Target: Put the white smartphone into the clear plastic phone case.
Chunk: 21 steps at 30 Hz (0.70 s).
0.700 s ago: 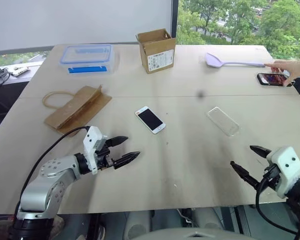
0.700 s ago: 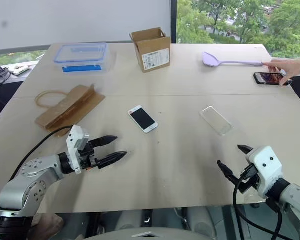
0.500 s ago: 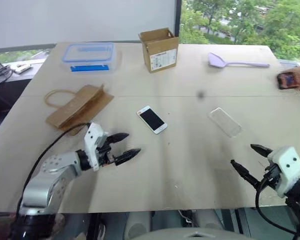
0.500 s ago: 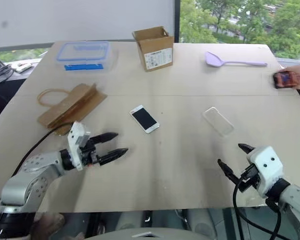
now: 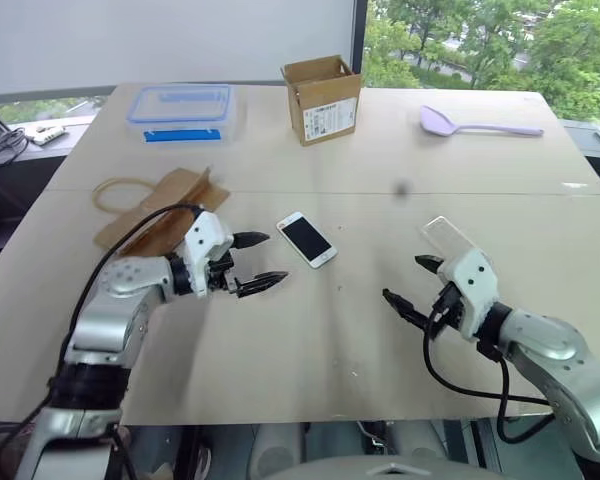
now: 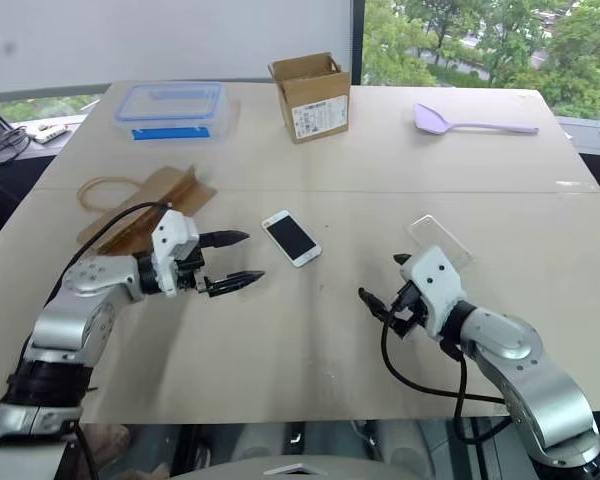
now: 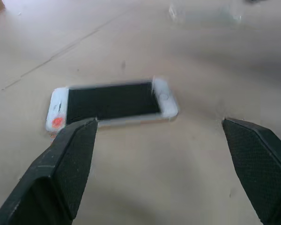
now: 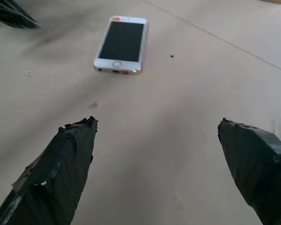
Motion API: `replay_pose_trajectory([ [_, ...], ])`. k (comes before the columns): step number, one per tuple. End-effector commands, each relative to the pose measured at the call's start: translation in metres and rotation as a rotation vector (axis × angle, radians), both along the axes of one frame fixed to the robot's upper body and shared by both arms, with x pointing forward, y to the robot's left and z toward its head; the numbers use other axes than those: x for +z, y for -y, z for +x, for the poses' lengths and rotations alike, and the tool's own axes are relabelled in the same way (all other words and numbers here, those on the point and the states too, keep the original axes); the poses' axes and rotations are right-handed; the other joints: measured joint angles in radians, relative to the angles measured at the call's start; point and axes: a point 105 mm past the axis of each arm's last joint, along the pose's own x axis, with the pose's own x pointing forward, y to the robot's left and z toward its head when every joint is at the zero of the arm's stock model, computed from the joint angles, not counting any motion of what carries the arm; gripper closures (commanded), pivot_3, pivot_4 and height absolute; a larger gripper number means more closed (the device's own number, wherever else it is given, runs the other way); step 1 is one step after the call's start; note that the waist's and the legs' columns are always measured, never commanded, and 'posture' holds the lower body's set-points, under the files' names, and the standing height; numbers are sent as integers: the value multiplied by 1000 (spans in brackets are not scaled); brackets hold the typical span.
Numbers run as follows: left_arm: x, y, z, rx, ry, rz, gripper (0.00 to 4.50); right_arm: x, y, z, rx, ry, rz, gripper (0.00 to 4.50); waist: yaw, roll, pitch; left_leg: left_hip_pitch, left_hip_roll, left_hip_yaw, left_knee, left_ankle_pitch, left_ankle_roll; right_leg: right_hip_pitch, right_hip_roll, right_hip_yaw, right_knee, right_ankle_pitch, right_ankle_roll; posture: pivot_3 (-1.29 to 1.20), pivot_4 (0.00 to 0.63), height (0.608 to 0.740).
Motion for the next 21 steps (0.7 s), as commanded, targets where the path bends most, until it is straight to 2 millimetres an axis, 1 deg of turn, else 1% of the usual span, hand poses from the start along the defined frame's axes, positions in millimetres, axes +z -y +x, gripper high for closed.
replay_pose_trajectory([
  [1, 6, -8, 26, 73, -15, 79, 82, 5, -3, -5, 39, 29, -19, 0, 1, 0, 0, 0, 0, 0, 0, 0, 0, 0, 0, 0, 0, 0, 0, 0, 150, 740],
  [3, 8, -5, 39, 114, -58, 37, 82, 5, -2, -5, 40, 32, -31, 0, 0, 0, 0, 0, -1, 0, 1, 0, 0, 1, 0, 0, 0, 0, 1, 0, 150, 740],
  [6, 7, 5, 45, 86, -130, 10, 82, 9, 0, -3, 16, 47, -30, 0, -10, 0, 0, 0, -1, 1, 1, 0, 0, 1, 0, 1, 0, 2, 4, 0, 150, 740],
  [10, 4, 19, 65, 136, -266, -4, 82, 11, 1, -5, -10, 61, -34, 0, -9, -1, 0, 0, 0, -1, 1, 0, 0, 0, 2, 1, 1, 2, 4, 0, 150, 740],
  [12, 0, 20, 73, 195, -331, 25, 82, 11, 2, -6, -27, 60, -33, 0, -8, -2, 0, 0, 0, -2, 1, 0, 0, 0, 3, 0, 1, 2, 4, 0, 150, 740],
  [14, -6, 24, 77, 213, -374, 43, 82, 12, 4, -6, -48, 67, -33, 0, -8, -2, 0, 0, 0, -2, 1, 0, 0, 1, 3, 1, 1, 2, 4, 0, 150, 740],
  [16, -11, 31, 71, 164, -432, 52, 82, 12, 5, -7, -62, 73, -37, 0, -7, -1, 0, 0, 0, -2, 2, 0, 0, 1, 3, 1, 1, 2, 4, 0, 150, 740],
  [19, -2, 43, 51, 43, -541, -30, 82, 12, 7, -11, -75, 73, -37, 0, -8, -1, 0, 0, 0, -2, 2, 0, 0, 2, 3, 1, 1, 2, 4, 0, 150, 740],
  [21, 2, 44, 38, -26, -550, -29, 82, 9, 9, -13, -83, 66, -38, 0, -9, -1, 0, 0, 0, -2, 2, 0, 0, 2, 3, 2, 1, 2, 4, 0, 150, 740],
])
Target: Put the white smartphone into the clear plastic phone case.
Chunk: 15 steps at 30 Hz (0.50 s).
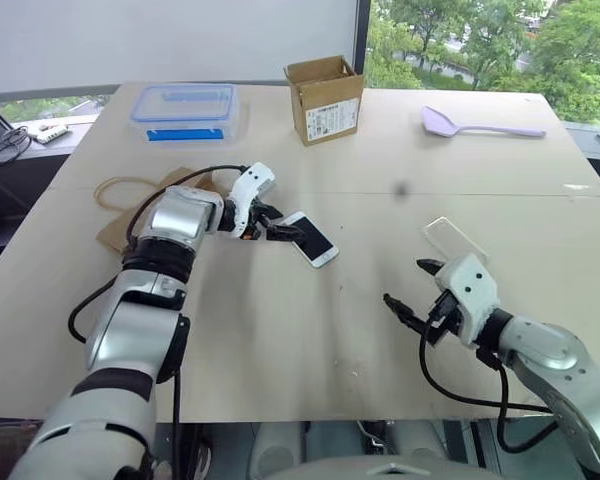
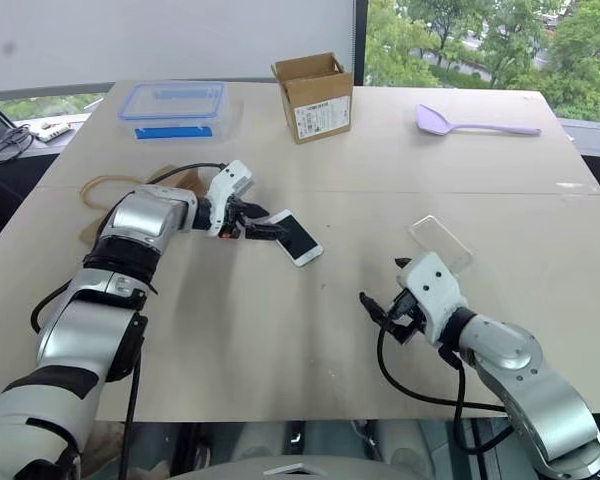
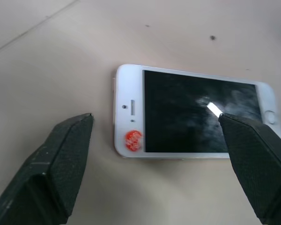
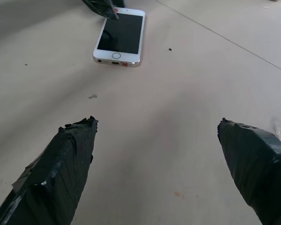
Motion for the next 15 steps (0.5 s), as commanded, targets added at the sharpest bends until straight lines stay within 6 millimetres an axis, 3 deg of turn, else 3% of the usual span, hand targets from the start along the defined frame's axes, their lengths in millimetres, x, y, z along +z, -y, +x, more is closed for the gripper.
replay_pose_trajectory([
  [1, -2, 10, -27, -148, -57, -35, 82, 10, 4, -3, -19, 53, 0, 0, -1, 0, 0, 0, 0, 0, 0, 0, 0, 0, 0, 0, 0, 0, 0, 0, 150, 740],
  [4, 4, 10, -30, -204, 67, -36, 82, 8, 4, -3, -22, 50, 4, 0, -2, 0, 0, 0, 0, 1, 0, 0, 0, 0, 0, 1, -1, 1, -3, 0, 150, 740],
  [6, 19, 13, -26, -246, 213, -73, 82, 7, 3, -3, -20, 49, 8, 0, 0, 0, 0, 0, 0, 1, 0, 0, 0, 0, 0, 1, -1, 1, -3, 0, 150, 740],
  [8, 26, 15, -30, -396, 350, -29, 82, 6, 3, -3, -6, 47, 9, 0, 3, -1, 1, 0, 0, 0, 0, 0, 0, 0, 0, 0, 0, 0, -2, 0, 150, 740],
  [15, 9, 32, -15, -624, 406, 93, 82, 5, 5, -10, 26, 38, 1, 0, 8, -1, 1, 0, -1, 0, 1, 0, 0, 1, 0, 0, -1, -2, -3, 0, 150, 740],
])
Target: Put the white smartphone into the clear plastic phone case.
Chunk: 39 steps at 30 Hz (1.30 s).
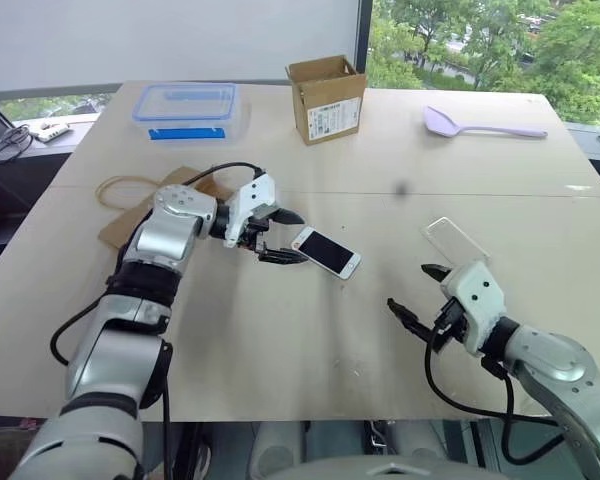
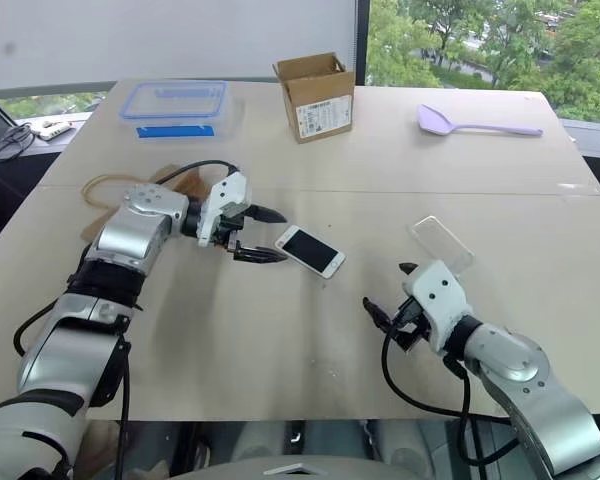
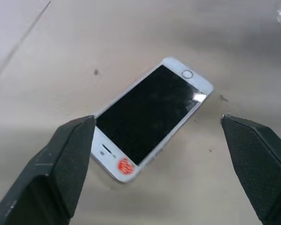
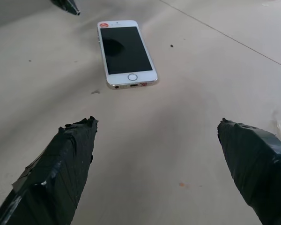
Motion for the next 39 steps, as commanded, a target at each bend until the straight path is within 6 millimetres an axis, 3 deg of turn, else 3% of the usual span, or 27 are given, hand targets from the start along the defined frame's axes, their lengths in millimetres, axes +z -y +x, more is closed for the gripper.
replay_pose_trajectory([
  [1, -10, 14, 10, -81, 39, 85, 82, 10, 1, -7, 13, 47, -2, 0, 2, 0, 0, 0, 0, 0, 0, 0, 0, 0, 0, 0, 0, 0, 1, 0, 150, 740],
  [6, -25, 26, 14, -158, 36, 205, 82, 9, 3, -18, -23, 40, -2, 0, -10, -1, 1, -2, 0, 1, 0, 0, 0, -1, 0, 1, -1, 2, 3, 0, 150, 740],
  [14, -44, 12, 12, -200, -6, 433, 82, 7, 5, -35, -106, 24, 11, 0, -11, -2, -2, 1, 1, -1, 0, 0, 0, 0, 2, 1, 0, 0, 3, 0, 150, 740],
  [22, -57, 4, 0, -220, -118, 441, 82, 6, 6, -37, -129, 29, 22, 0, -29, -4, -4, 1, 1, -1, 0, 0, 0, 1, 2, 1, 0, 0, 2, 0, 150, 740],
  [23, -57, 6, 0, -211, -126, 424, 461, 7, 6, -37, -129, 29, 22, 0, -30, -3, -4, 1, 1, -1, -1, 0, 0, 1, 2, 1, 0, 1, 2, 0, 150, 740],
  [25, -57, 9, -3, -209, -164, 376, 690, 8, 6, -36, -128, 31, 23, 0, -31, -4, -4, 1, 1, -1, -1, 0, 0, 1, 1, 1, 0, 1, 3, 0, 150, 740],
  [27, -57, 12, -5, -230, -163, 349, 1494, 9, 6, -36, -129, 33, 25, 0, -31, -3, -5, 1, 1, -1, -1, 0, 0, 1, 1, 1, 0, 1, 3, 0, 150, 740],
  [30, -51, 22, -5, -260, -129, 296, 1623, 10, 8, -37, -131, 35, 34, 0, -30, -3, -6, 1, 1, -1, -1, 0, 0, 1, 1, 1, 0, 1, 3, 0, 150, 740],
  [33, -34, 47, -7, -304, -102, 195, 1623, 17, 7, -42, -106, 39, 108, 0, -24, -3, -6, 1, 1, -1, -1, 0, 0, 1, 1, 1, 0, 1, 3, 0, 150, 740],
  [39, -26, 103, -37, -536, -44, 181, 1623, 27, 10, -72, 6, -9, 216, 0, -3, -3, -5, -1, 0, 0, 0, 0, 0, 1, -1, 1, -1, 1, 3, 0, 150, 740],
])
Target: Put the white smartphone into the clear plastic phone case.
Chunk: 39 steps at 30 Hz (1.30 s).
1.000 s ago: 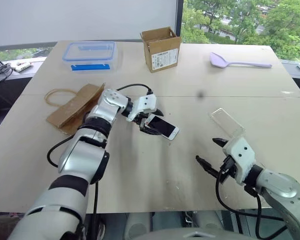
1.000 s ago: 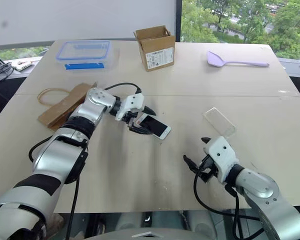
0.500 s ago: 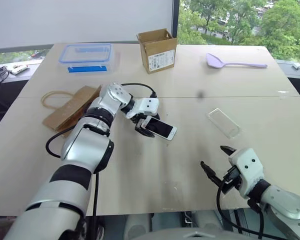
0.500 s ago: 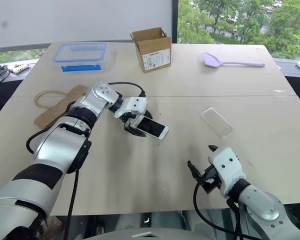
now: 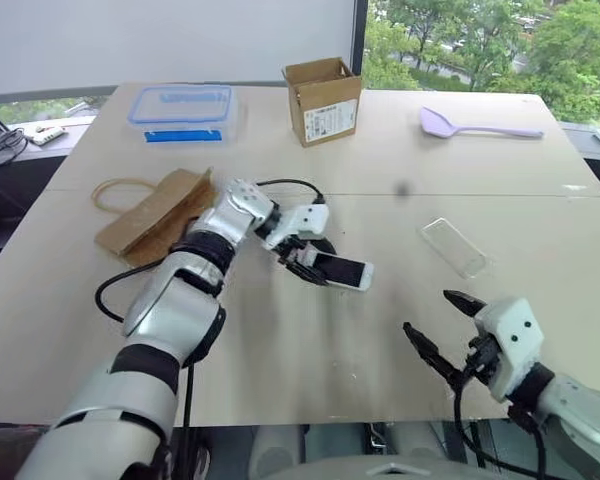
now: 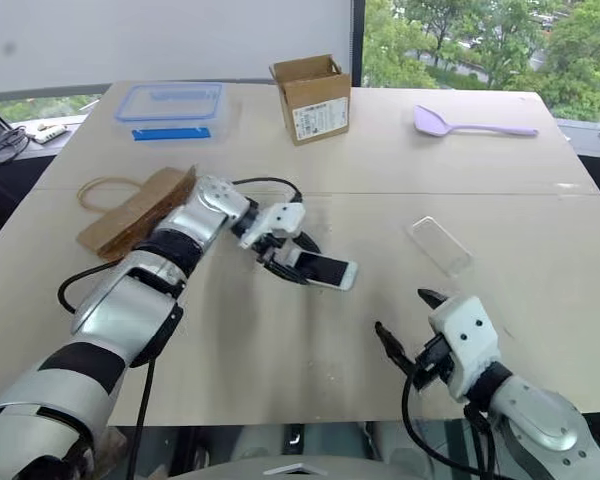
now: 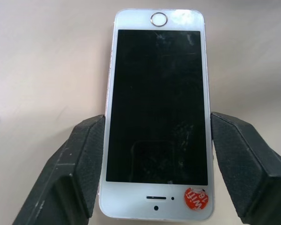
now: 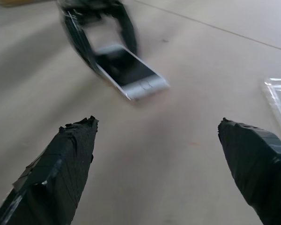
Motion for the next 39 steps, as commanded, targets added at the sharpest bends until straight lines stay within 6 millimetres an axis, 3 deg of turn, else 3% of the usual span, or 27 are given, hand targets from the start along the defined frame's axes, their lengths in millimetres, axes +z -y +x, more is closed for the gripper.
replay_pose_trajectory([
  [1, 12, 47, -20, -149, 34, -41, 1623, 21, 0, -17, 47, 50, 70, 0, 1, 0, 0, 0, 0, 0, 0, 0, 0, 0, 0, 1, 0, 0, 0, 0, 150, 740],
  [7, -1, 110, -33, -146, 132, -34, 1623, 18, 28, -38, -73, 5, -23, 0, -4, 0, 0, 2, -1, -1, 1, 0, 0, 2, 2, 2, 1, -2, -1, 0, 150, 740],
  [11, -9, 125, -41, -147, 144, 11, 1623, 18, 36, -39, -112, 10, -85, 0, -10, 0, -1, 3, 0, -2, 1, 0, 0, 1, 4, 3, 1, -3, -1, 0, 150, 740],
  [13, -14, 126, -41, -135, 158, 30, 556, 18, 37, -35, -113, 13, -102, 0, -14, 1, -1, 3, 0, -2, 1, 0, 0, 1, 4, 4, 1, -3, -2, 0, 150, 740],
  [15, -15, 127, -40, -102, 155, 22, 28, 18, 37, -29, -105, 15, -130, 0, -18, 1, -1, 3, 0, -2, 1, 0, 0, 1, 4, 3, 1, -3, -2, 0, 150, 740],
  [18, -6, 120, -40, -59, 109, -30, 28, 13, 36, -19, -90, -28, -151, 0, -18, 1, 0, 2, 0, -3, 1, 0, 0, 1, 4, 3, 0, -3, -2, 0, 150, 740],
  [22, 21, 100, -45, -24, 40, -180, 28, 5, 35, -1, -36, -65, -180, 0, -25, 1, 0, 1, 0, -3, 0, 0, 0, 1, 4, 4, 0, -3, -2, 0, 150, 740],
  [27, 51, 57, -44, 143, -30, -351, 28, -19, 39, 18, 25, -168, -216, 0, -25, 3, 0, 2, 0, -3, 0, 0, 0, 1, 5, 4, 0, -3, -2, 0, 150, 740],
  [35, 57, 13, -54, 350, -34, -550, 28, -41, 44, 41, 105, -245, -260, 0, -10, 3, 0, 1, 0, -3, 0, 0, 0, 1, 4, 4, 0, -1, 1, 0, 150, 740],
  [39, 59, -12, -74, 331, -146, -570, 28, -49, 49, 48, 111, -265, -292, 0, -10, 4, 0, 2, 1, -3, 0, 0, 0, 1, 5, 3, 1, -1, 1, 0, 150, 740],
])
